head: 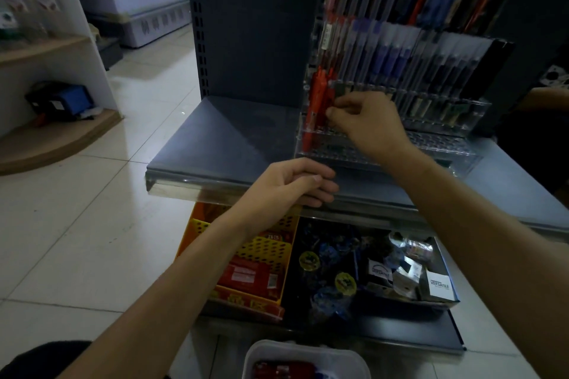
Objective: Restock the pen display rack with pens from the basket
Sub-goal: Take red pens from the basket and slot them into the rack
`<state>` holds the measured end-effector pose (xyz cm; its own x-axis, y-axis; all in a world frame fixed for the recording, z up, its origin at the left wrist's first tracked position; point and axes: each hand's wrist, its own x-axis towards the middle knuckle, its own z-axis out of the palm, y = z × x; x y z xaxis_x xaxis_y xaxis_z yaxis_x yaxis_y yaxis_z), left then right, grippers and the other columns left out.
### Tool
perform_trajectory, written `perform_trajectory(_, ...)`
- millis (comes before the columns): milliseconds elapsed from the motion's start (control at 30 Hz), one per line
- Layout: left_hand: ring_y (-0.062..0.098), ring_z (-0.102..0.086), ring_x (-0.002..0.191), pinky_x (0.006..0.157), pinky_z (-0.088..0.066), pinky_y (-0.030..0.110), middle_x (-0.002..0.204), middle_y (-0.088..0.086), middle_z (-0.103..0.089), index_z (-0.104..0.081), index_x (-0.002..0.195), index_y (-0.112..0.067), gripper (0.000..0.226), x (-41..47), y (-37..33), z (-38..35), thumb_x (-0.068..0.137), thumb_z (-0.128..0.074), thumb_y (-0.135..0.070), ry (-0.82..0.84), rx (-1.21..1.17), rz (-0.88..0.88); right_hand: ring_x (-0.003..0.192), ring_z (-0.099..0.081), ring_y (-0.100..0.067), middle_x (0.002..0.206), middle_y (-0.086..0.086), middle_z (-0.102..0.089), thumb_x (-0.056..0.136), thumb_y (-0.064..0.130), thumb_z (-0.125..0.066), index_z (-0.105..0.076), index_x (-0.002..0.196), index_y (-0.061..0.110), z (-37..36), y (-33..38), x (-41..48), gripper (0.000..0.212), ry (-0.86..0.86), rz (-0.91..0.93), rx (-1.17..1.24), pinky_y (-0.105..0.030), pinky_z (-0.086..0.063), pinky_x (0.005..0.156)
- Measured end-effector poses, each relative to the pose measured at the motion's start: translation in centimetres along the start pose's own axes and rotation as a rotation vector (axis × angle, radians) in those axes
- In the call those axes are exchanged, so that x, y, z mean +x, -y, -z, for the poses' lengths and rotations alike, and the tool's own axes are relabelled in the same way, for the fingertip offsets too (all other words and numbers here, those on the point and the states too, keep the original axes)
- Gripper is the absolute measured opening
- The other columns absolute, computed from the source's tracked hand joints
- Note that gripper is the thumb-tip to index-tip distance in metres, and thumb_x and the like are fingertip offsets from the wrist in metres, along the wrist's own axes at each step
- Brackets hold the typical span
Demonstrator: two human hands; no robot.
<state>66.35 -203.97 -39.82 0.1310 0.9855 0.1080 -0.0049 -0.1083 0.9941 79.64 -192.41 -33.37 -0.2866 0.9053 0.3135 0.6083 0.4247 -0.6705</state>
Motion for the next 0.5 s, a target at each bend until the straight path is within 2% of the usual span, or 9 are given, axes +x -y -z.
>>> perform_trajectory(67, 0.024, -0.069, 0.097, 0.092, -0.054, 0.038, 0.102, 0.012, -0.073, -0.063, 0.111, -0.005, 0.021, -0.6, 0.2, -0.4, 0.101, -0.045, -0.007, -0.001, 0.056, 0.002, 0.094, -0.064, -0.012, 0.101, 0.000, -0.069, 0.097, 0.028, -0.059, -0.066, 0.120, 0.012, 0.5, 0.1, -1.3, 0.029, 0.013, 0.023, 0.026, -0.018, -0.047, 0.081)
perform_trajectory(133, 0.021, -0.069, 0.098, 0.094, -0.053, 0.039, 0.103, 0.008, -0.074, -0.063, 0.113, -0.007, 0.021, -1.5, 0.8, -0.8, 0.100, -0.046, -0.008, 0.023, 0.144, 0.015, 0.084, -0.061, -0.004, 0.092, 0.006, -0.067, 0.099, 0.028, -0.055, -0.068, 0.113, 0.016, 1.0, 0.3, -3.1, 0.022, 0.002, 0.066, 0.036, -0.015, -0.046, 0.073)
perform_trajectory(233, 0.010, -0.067, 0.100, 0.095, -0.052, 0.034, 0.104, -0.002, -0.073, -0.064, 0.114, -0.015, 0.021, -3.1, 2.1, -1.6, 0.099, -0.050, -0.013, 0.058, 0.318, 0.024, 0.079, -0.059, 0.002, 0.087, 0.010, -0.065, 0.099, 0.027, -0.055, -0.068, 0.104, 0.019, 1.3, -0.1, -6.4, 0.016, -0.037, 0.175, 0.019, -0.006, -0.044, 0.069)
perform_trajectory(300, 0.002, -0.064, 0.100, 0.090, -0.052, 0.027, 0.104, -0.007, -0.071, -0.063, 0.116, -0.020, 0.021, -4.2, 3.3, -2.2, 0.099, -0.052, -0.017, 0.077, 0.456, 0.016, 0.078, -0.060, 0.001, 0.085, 0.011, -0.065, 0.098, 0.025, -0.056, -0.068, 0.100, 0.019, 0.9, -0.9, -9.1, 0.013, -0.023, 0.245, 0.016, -0.005, -0.044, 0.070)
perform_trajectory(433, -0.002, -0.060, 0.101, 0.086, -0.051, 0.021, 0.110, -0.008, -0.068, -0.060, 0.120, -0.022, 0.025, -5.8, 6.3, -3.3, 0.098, -0.052, -0.018, 0.166, 0.674, 0.006, 0.073, -0.058, 0.002, 0.084, 0.011, -0.065, 0.096, 0.026, -0.057, -0.069, 0.101, 0.018, -0.4, -4.2, -14.4, 0.015, 0.184, 0.282, -0.096, -0.008, -0.044, 0.067)
perform_trajectory(500, -0.002, -0.057, 0.105, 0.089, -0.048, 0.015, 0.116, -0.005, -0.066, -0.059, 0.123, -0.018, 0.029, -6.6, 8.4, -3.8, 0.095, -0.055, -0.015, 0.183, 0.749, -0.005, 0.074, -0.058, -0.002, 0.085, 0.011, -0.064, 0.095, 0.027, -0.058, -0.069, 0.103, 0.020, -1.3, -6.4, -16.6, 0.015, 0.272, 0.257, -0.148, -0.017, -0.045, 0.067)
